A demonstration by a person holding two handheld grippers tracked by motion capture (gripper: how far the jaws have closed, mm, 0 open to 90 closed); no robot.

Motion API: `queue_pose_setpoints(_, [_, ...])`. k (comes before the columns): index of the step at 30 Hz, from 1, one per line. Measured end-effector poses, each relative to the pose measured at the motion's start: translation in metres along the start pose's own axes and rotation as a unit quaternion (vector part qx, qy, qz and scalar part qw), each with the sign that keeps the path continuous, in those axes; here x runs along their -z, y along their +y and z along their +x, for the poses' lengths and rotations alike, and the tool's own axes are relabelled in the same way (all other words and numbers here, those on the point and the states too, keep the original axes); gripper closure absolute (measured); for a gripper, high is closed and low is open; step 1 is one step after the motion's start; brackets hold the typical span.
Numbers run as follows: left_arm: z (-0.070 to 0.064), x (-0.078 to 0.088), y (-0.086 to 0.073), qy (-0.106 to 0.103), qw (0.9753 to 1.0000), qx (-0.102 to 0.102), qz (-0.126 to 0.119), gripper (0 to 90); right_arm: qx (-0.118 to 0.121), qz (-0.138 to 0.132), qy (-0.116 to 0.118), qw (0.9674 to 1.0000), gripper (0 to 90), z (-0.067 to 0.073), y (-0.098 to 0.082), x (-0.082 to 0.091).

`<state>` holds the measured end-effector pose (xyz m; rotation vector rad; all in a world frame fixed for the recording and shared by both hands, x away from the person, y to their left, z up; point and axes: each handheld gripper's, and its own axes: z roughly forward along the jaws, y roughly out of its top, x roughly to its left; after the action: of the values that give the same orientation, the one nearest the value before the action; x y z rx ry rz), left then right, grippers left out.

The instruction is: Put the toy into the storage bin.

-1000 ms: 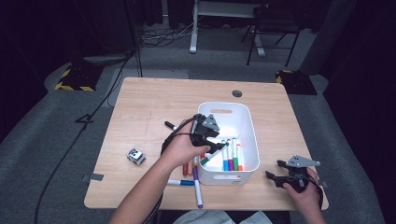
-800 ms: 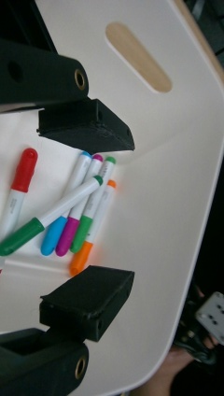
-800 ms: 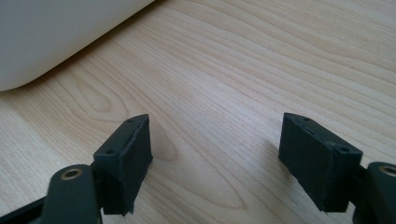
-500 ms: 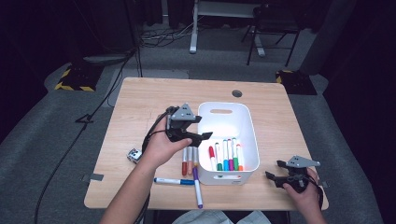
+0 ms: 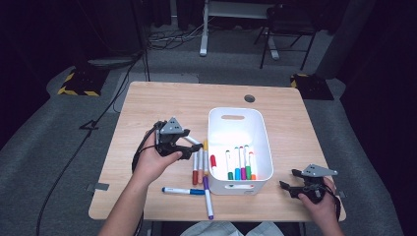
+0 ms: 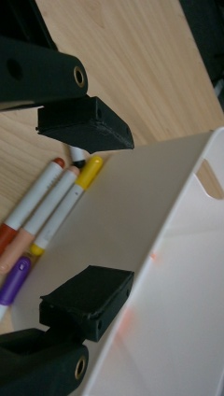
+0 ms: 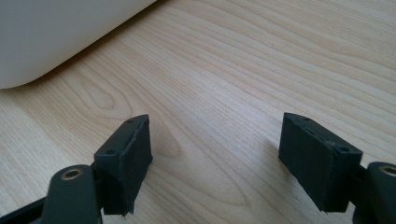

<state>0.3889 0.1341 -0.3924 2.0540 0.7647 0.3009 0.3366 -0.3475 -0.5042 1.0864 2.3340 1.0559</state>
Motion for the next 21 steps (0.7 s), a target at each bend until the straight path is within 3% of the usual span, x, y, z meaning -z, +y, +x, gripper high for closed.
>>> queue_pose_setpoints(2, [0.004,-0.004,-0.006,0.008,0.9999,-0.003,0.009,32.1,0.000,0.000,0.000,1.0000,25.7,0.000,0.000,0.000])
queue_pose_setpoints(7, [0.008,-0.020,-0.024,0.013,0.9995,0.017,0.024,32.3,0.000,0.000,0.000,1.0000,25.7,0.000,0.000,0.000])
queue_pose_setpoints(10, [0.012,-0.031,-0.035,0.028,0.9986,0.020,0.040,32.7,0.000,0.000,0.000,1.0000,25.7,0.000,0.000,0.000])
queue_pose_setpoints(12, [0.014,-0.038,-0.041,0.027,0.9983,0.029,0.042,32.8,0.000,0.000,0.000,1.0000,25.7,0.000,0.000,0.000])
queue_pose_setpoints(21, [0.017,-0.063,-0.058,0.028,0.9965,0.038,0.068,32.8,0.000,0.000,0.000,1.0000,25.7,0.000,0.000,0.000])
